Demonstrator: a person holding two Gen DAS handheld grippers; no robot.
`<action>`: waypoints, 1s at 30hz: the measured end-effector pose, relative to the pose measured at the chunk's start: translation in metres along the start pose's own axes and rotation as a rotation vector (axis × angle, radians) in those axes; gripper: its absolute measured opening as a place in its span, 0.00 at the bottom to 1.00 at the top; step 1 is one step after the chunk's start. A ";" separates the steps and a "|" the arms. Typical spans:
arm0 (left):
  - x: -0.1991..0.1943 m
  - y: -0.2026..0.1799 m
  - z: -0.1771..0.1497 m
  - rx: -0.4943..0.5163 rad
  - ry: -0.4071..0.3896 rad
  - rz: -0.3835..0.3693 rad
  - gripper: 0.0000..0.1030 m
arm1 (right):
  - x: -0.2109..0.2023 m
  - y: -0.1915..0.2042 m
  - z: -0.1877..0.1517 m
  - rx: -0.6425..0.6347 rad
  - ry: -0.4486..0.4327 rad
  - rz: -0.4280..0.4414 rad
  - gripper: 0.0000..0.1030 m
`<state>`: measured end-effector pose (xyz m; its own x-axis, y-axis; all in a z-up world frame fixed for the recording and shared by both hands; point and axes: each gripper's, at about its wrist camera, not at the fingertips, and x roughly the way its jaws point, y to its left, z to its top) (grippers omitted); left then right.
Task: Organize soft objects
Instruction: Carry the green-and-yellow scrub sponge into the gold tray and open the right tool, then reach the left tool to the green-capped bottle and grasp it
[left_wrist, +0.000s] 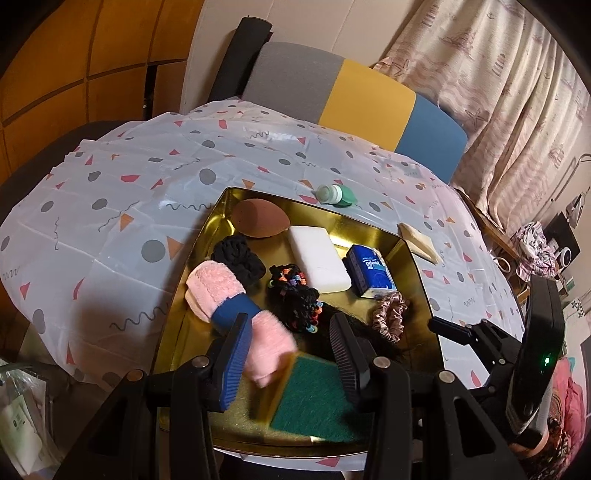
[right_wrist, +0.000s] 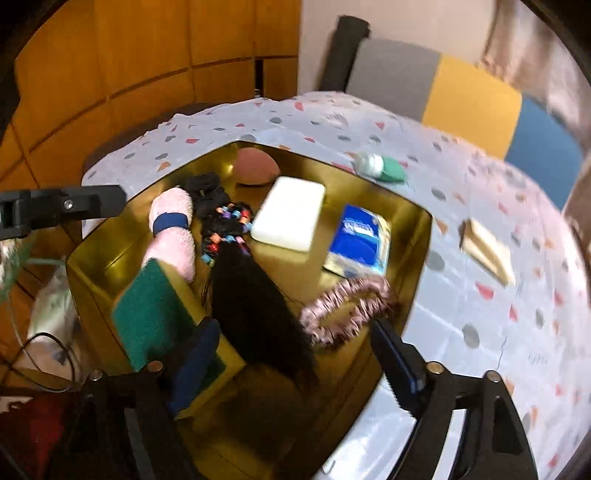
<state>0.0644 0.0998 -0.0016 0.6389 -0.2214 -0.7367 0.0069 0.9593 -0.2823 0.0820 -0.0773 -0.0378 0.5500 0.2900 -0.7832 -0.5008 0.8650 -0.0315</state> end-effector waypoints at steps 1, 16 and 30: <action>0.000 0.000 0.000 0.000 0.001 -0.001 0.43 | -0.001 0.000 0.002 0.001 -0.007 0.006 0.81; 0.022 -0.043 -0.012 0.071 0.081 -0.181 0.43 | -0.019 -0.132 -0.043 0.527 -0.138 -0.174 0.85; 0.081 -0.107 0.095 0.184 0.105 -0.089 0.65 | 0.003 -0.204 -0.093 0.704 -0.187 -0.253 0.87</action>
<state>0.1890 -0.0038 0.0272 0.5461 -0.3146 -0.7764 0.2063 0.9488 -0.2393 0.1239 -0.2912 -0.0919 0.7263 0.0585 -0.6849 0.1640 0.9528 0.2553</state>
